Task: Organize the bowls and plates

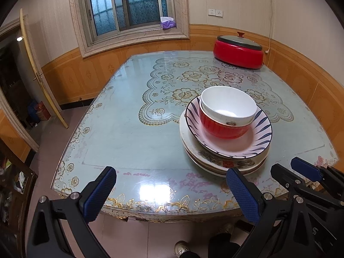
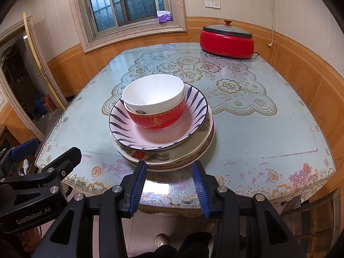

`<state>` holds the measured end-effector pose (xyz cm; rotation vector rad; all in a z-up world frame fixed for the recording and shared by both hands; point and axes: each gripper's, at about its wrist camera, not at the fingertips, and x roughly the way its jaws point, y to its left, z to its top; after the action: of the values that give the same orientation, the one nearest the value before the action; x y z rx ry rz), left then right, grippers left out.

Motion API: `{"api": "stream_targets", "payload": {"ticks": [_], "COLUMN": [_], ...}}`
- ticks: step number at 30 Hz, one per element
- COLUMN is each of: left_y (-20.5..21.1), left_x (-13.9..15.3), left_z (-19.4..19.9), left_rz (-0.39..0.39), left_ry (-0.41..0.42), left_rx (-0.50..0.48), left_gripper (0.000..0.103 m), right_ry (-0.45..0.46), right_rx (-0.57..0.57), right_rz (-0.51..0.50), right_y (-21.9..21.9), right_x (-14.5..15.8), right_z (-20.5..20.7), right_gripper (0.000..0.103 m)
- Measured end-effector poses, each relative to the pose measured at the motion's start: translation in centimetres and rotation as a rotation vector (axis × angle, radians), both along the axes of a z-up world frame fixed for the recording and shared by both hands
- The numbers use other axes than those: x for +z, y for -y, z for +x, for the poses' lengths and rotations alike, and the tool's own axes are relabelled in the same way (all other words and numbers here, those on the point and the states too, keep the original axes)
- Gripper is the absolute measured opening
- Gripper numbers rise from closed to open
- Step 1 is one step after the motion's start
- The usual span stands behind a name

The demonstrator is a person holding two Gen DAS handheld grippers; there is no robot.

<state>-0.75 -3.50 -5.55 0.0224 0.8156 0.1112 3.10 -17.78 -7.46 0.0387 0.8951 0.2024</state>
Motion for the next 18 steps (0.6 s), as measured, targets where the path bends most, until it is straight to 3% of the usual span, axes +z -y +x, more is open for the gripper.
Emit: {"api": "stream_targets", "payload": {"ticks": [18], "left_y": [0.57], "left_x": [-0.02], "left_z": [0.31], "left_rz": [-0.007], "left_ry": [0.000], "left_rx": [-0.020], "left_gripper": [0.103], "right_ry": [-0.003], "right_rx": [-0.014], "right_rz": [-0.001], "right_y": [0.61], "right_x": [-0.01], "right_z": [0.20], "right_gripper": [0.044]}}
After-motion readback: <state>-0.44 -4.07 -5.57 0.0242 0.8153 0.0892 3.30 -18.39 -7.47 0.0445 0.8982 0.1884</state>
